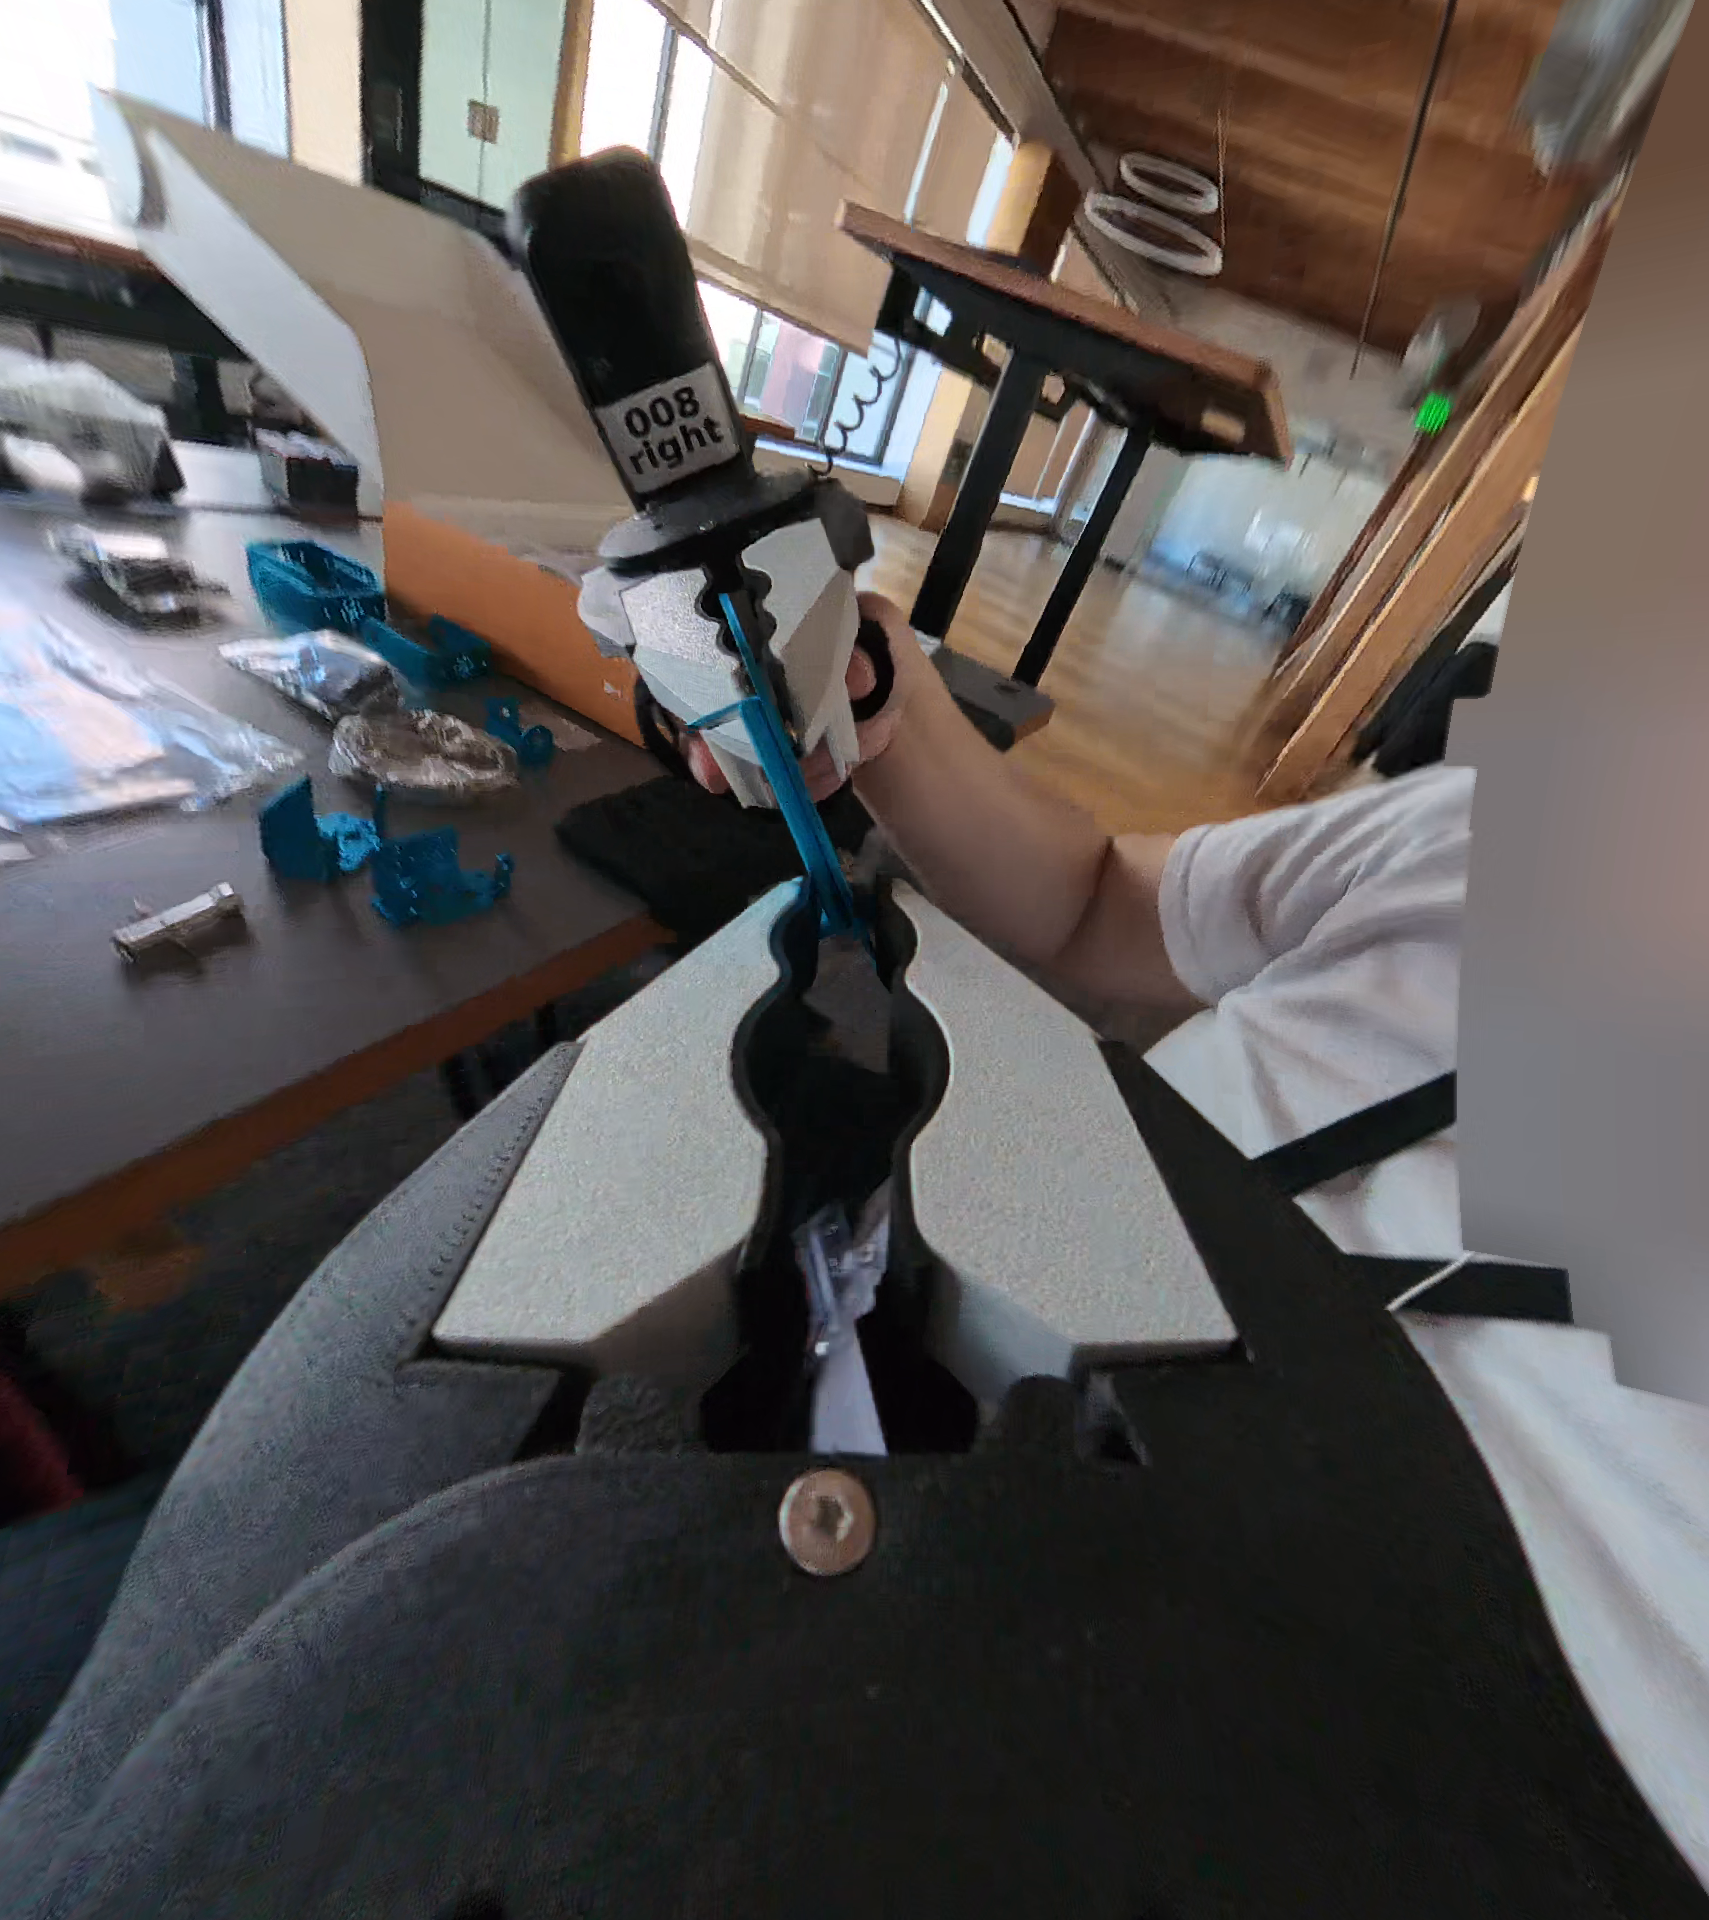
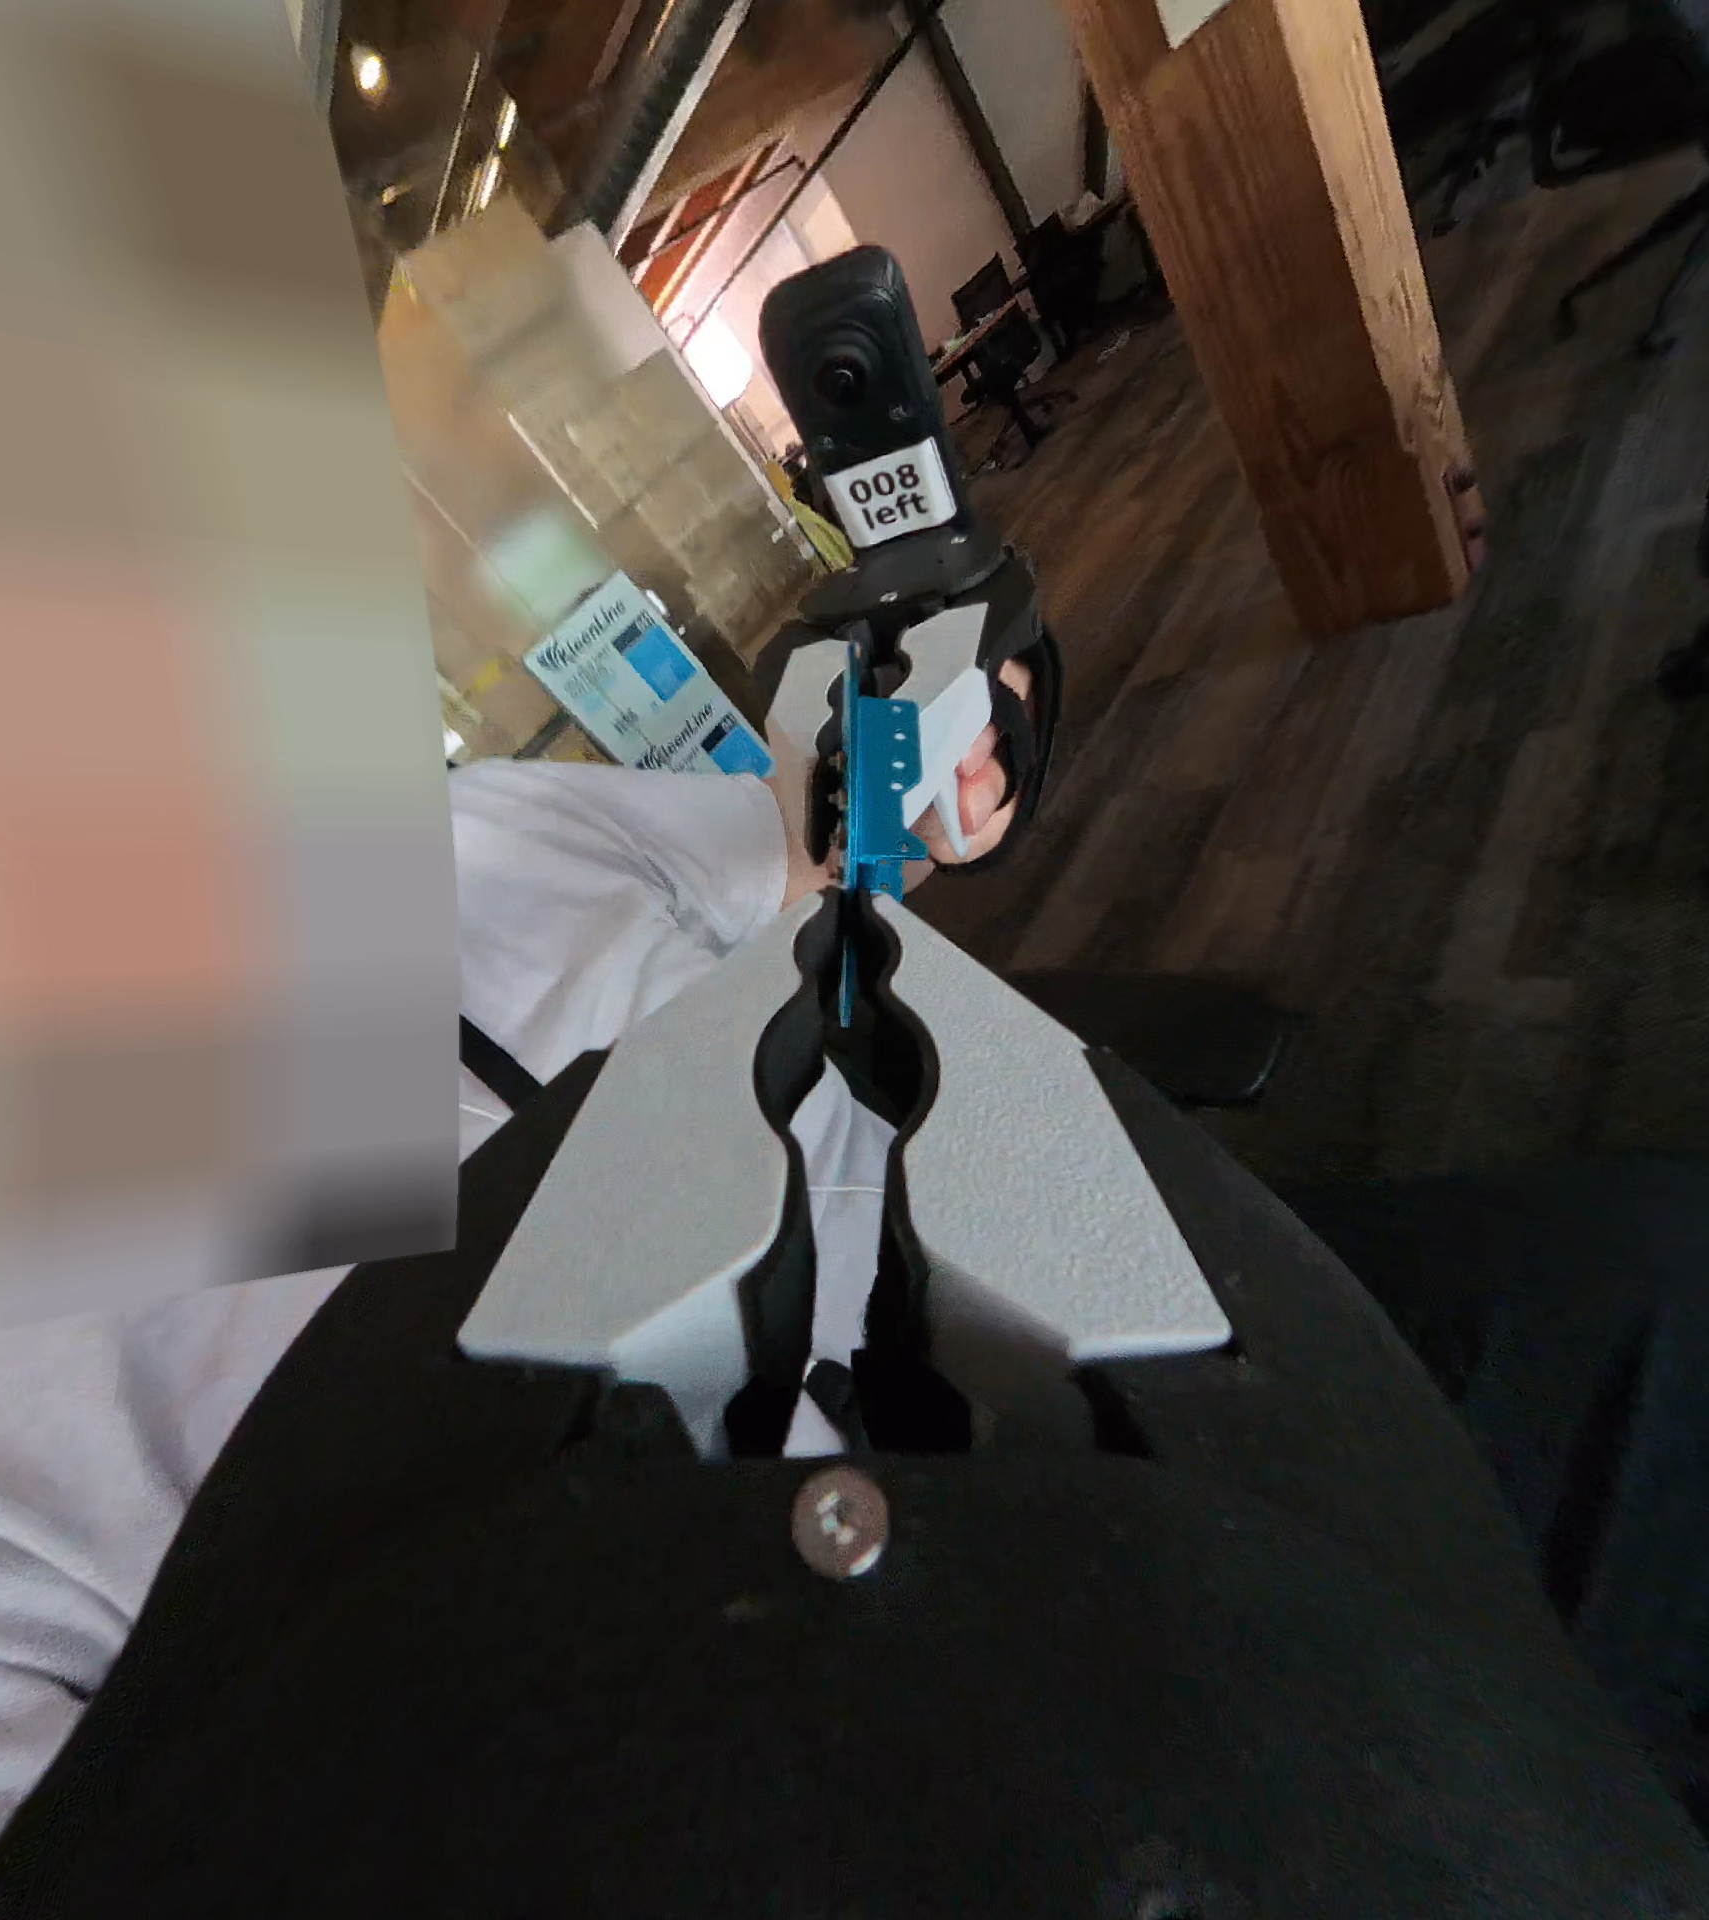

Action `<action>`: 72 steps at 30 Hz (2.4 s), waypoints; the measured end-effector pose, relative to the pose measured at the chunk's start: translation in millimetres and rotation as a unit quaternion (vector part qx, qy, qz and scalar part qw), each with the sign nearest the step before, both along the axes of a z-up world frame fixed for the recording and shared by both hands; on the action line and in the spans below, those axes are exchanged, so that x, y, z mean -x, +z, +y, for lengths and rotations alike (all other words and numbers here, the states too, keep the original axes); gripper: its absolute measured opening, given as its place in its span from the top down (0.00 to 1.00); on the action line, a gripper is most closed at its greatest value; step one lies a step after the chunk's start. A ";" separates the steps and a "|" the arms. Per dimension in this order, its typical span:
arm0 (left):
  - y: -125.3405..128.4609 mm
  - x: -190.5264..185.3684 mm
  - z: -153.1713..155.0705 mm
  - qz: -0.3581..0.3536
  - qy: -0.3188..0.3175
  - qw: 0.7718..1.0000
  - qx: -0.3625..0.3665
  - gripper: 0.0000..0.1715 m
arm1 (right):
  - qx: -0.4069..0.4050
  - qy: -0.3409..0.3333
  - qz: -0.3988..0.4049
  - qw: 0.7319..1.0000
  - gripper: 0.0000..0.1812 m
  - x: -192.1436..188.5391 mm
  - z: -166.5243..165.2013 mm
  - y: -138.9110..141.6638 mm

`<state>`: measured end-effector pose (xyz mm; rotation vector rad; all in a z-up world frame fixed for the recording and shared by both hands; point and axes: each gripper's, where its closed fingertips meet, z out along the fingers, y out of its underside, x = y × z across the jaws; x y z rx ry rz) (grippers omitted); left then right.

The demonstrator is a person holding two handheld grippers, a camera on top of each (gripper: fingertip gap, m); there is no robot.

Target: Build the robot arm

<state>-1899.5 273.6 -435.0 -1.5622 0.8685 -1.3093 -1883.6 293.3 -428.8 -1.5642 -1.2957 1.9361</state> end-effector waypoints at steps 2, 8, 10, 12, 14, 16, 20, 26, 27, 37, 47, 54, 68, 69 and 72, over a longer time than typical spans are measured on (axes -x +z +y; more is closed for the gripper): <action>-8.9 3.7 9.7 -0.045 0.000 0.995 0.089 0.96 | 0.061 -0.010 -0.015 0.998 1.00 2.9 9.0 -13.1; -42.6 15.2 36.9 -0.170 0.008 0.941 0.291 0.97 | 0.142 -0.042 -0.061 0.987 1.00 9.6 26.3 -53.0; -53.1 17.9 43.1 -0.187 0.017 0.929 0.319 0.97 | 0.155 -0.052 -0.071 0.984 1.00 11.6 30.4 -63.0; -62.4 20.8 49.0 -0.196 0.032 0.918 0.343 0.97 | 0.169 -0.058 -0.078 0.981 1.00 13.4 33.3 -72.2; -73.2 23.9 55.9 -0.203 0.054 0.904 0.373 0.98 | 0.181 -0.063 -0.084 0.978 1.00 15.1 35.6 -81.1; -83.2 25.7 61.9 -0.208 0.067 0.890 0.401 0.98 | 0.187 -0.071 -0.089 0.976 1.00 16.5 39.5 -90.0; -99.5 28.6 70.8 -0.214 0.087 0.863 0.449 0.98 | 0.185 -0.087 -0.101 0.974 0.99 16.9 48.9 -106.9; -110.1 43.0 83.6 -0.211 0.127 0.853 0.459 0.98 | 0.104 -0.151 -0.110 0.977 0.91 7.3 76.4 -120.1; -110.9 46.1 85.1 -0.210 0.132 0.853 0.459 0.98 | 0.071 -0.166 -0.109 0.977 0.90 2.8 83.0 -117.1; -129.9 57.5 104.1 -0.167 0.159 0.855 0.465 0.98 | -0.297 -0.087 -0.361 0.880 0.89 -54.0 207.9 -128.7; -125.8 54.3 98.2 -0.145 0.134 0.866 0.460 0.98 | -0.255 0.087 -0.448 0.852 0.85 -63.9 231.8 -180.5; -120.1 49.9 90.1 -0.146 0.113 0.869 0.459 0.98 | -0.249 0.110 -0.435 0.858 0.84 -60.3 225.9 -193.4; -116.2 50.9 95.7 -0.146 0.110 0.884 0.431 0.98 | -0.545 -0.105 -0.383 0.738 0.97 -50.3 230.9 -176.3; -116.4 54.9 97.9 -0.149 0.117 0.884 0.427 0.98 | -0.596 -0.130 -0.372 0.700 0.97 -45.3 230.6 -168.1; -118.0 68.1 102.9 -0.163 0.135 0.881 0.423 0.98 | -0.728 -0.168 -0.357 0.561 0.97 -29.6 221.0 -154.8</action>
